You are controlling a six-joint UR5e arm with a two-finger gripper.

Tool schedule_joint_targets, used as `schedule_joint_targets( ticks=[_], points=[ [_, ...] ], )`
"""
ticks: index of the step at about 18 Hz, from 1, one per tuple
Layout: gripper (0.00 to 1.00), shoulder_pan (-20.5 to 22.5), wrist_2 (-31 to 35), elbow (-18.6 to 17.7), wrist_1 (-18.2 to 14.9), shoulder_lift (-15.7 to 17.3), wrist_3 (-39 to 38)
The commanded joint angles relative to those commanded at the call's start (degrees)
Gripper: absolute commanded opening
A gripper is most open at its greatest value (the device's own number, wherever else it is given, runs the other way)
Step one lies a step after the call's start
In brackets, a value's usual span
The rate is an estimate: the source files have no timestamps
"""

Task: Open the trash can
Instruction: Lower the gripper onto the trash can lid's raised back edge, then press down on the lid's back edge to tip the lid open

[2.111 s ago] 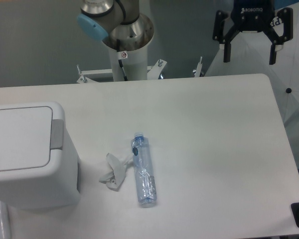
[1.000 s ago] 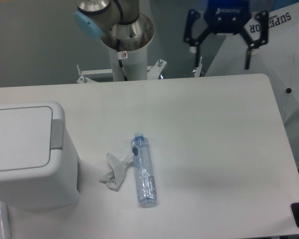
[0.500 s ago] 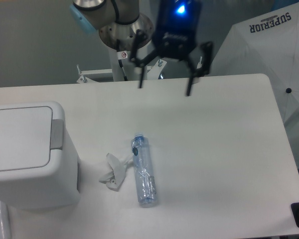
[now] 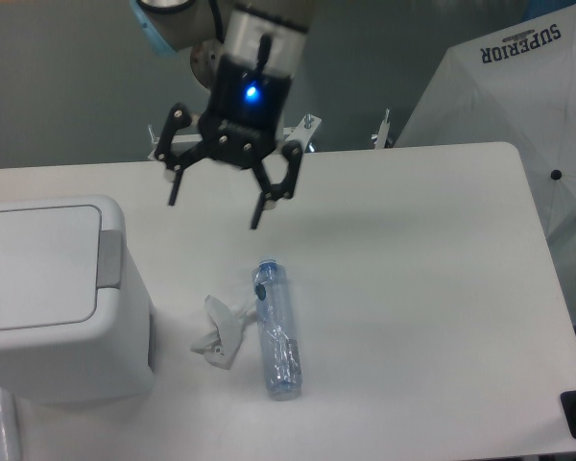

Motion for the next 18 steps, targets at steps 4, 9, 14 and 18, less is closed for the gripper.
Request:
schedule_joint_targets(
  ticks=[4,9,14,18],
  points=[
    [1.00,-1.67,0.09,0.26,0.00,-1.59,-0.09],
    [1.00,-2.20,0.09,0.70,0.00,-2.64,-0.26],
    [1.00,-3.52,0.09,0.70,1.66,-4.14,-0.96],
    [1.00,-3.79,0.09,0.62,2.37,-4.40,-1.50]
  ],
)
